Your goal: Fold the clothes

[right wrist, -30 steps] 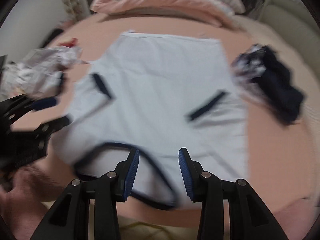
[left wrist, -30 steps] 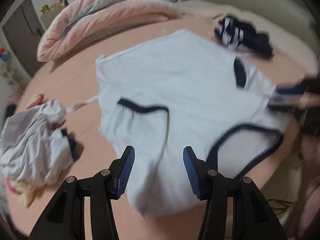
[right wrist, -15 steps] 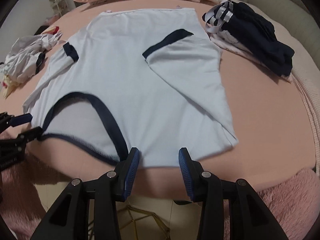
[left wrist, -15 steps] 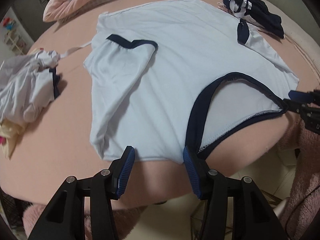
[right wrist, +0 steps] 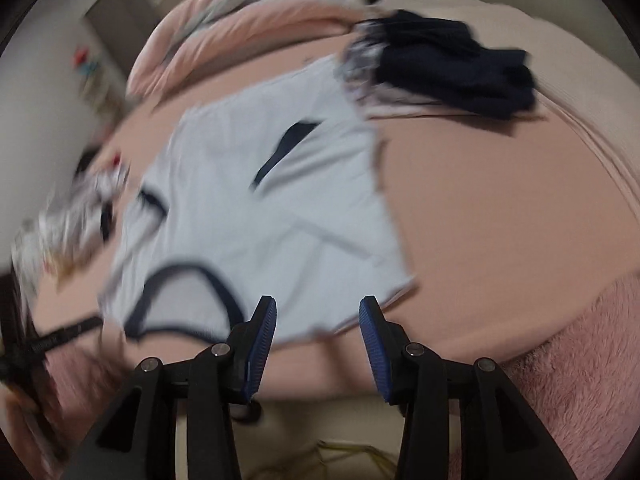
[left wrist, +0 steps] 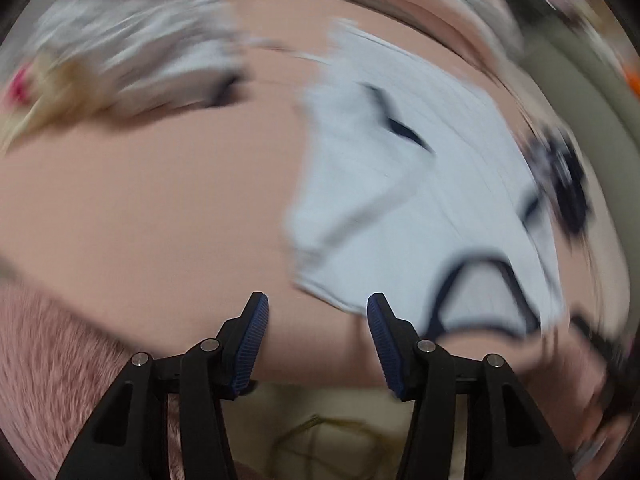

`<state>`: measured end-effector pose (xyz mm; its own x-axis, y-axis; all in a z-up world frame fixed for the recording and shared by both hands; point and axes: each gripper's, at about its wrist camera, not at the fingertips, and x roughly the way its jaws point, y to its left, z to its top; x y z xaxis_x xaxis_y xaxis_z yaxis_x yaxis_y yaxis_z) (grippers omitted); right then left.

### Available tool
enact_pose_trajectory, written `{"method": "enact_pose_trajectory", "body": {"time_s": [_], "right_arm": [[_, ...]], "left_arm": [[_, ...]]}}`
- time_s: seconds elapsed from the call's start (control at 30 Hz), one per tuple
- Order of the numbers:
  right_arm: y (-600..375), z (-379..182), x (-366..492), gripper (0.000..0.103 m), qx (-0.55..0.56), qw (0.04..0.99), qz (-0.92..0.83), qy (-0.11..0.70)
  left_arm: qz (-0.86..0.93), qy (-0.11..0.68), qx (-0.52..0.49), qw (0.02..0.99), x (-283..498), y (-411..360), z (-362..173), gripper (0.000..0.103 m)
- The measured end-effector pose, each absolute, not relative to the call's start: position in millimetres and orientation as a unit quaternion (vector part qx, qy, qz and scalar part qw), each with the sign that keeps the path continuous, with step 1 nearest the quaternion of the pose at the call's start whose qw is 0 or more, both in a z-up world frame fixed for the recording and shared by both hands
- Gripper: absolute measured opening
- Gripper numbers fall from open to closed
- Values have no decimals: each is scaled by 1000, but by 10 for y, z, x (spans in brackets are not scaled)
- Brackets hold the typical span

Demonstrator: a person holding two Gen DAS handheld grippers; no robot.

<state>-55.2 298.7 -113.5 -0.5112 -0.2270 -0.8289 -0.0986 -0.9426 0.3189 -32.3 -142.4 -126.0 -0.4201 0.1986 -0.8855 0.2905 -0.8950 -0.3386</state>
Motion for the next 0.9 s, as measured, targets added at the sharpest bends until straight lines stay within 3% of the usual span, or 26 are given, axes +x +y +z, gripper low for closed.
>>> {"method": "enact_pose_trajectory", "body": {"time_s": [0.1,0.3,0.53,0.6,0.9], "right_arm": [[3203,-1298,-588,43,503,16,-835,-221],[3368,-1440,-752,43,500,44,-819,-278],[3011,-1539,-913,45,511,58,-833,-203],[3010,-1520,-884,38,507,46,-839,-193],[3206,-1477,-749,36,489,-8,-845,-215]], "left_arm": [[-795,300,528,12,-313,-1547,-1377,48],[-799,296,523,-15,-433,-1411,-1384,48],[-805,304,509,4,-491,-1315,-1471,48],[-806,315,500,13,-435,-1337,-1442,48],[-823,313,473,35,-453,-1347,-1467,48]]}}
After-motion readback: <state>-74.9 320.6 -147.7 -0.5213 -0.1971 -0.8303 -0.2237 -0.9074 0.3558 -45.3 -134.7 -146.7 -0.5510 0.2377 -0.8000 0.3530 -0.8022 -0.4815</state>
